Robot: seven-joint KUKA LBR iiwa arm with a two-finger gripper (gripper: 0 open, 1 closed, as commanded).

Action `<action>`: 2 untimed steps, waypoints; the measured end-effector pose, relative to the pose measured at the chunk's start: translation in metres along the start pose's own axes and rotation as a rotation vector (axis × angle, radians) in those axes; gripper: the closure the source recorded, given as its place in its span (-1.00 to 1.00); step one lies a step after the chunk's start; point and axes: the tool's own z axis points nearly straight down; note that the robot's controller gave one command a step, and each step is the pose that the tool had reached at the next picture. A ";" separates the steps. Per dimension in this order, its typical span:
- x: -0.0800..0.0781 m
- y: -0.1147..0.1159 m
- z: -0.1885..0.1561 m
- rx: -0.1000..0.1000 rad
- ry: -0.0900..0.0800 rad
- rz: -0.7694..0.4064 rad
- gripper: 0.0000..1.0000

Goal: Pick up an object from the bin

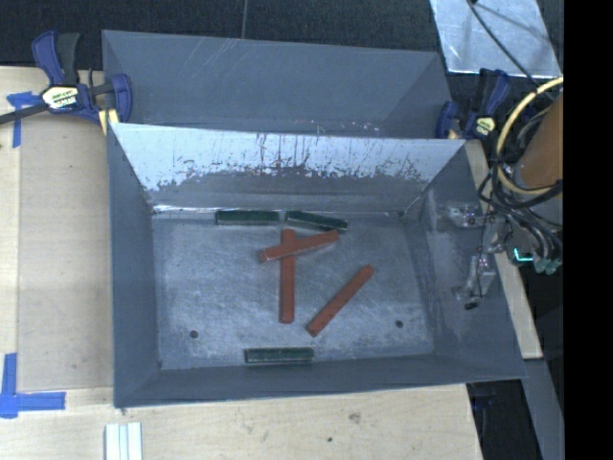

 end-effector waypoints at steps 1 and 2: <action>0.001 0.082 0.061 -0.005 0.002 -0.131 -1.00; 0.005 0.115 0.125 -0.002 0.001 -0.310 -1.00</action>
Offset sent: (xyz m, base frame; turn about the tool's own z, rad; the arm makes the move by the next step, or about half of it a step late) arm -0.0008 0.0778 -0.0590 -0.1251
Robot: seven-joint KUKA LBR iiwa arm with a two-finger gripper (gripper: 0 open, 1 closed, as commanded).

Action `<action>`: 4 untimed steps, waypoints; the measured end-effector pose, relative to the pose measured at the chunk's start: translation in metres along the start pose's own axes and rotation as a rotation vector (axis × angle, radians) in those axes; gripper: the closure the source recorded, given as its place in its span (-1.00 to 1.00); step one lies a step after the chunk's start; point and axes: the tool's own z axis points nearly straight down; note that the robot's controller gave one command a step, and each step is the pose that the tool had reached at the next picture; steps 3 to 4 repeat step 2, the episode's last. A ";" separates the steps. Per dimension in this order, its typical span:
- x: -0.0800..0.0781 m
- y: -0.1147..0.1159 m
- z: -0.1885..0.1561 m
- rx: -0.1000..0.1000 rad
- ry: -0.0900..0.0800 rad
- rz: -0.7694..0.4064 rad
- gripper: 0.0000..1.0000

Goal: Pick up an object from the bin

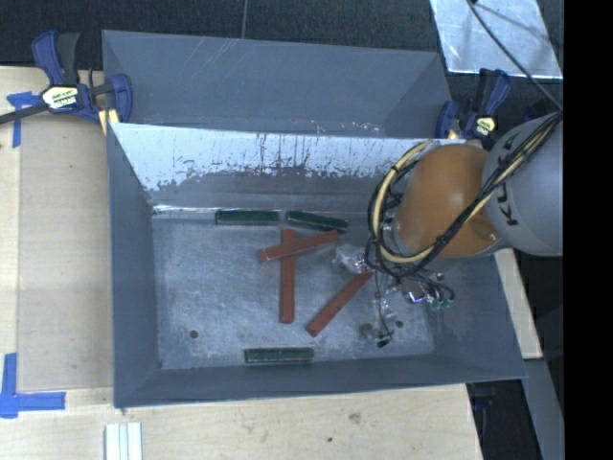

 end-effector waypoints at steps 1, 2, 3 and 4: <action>-0.001 -0.001 -0.002 0.002 -0.005 -0.002 1.00; -0.001 -0.018 -0.147 0.008 -0.012 -0.036 1.00; -0.001 -0.018 -0.147 0.008 -0.012 -0.036 1.00; -0.001 -0.018 -0.147 0.008 -0.012 -0.036 1.00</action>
Offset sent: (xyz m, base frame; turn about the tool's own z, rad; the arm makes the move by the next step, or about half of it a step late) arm 0.0000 0.0000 0.0000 0.0000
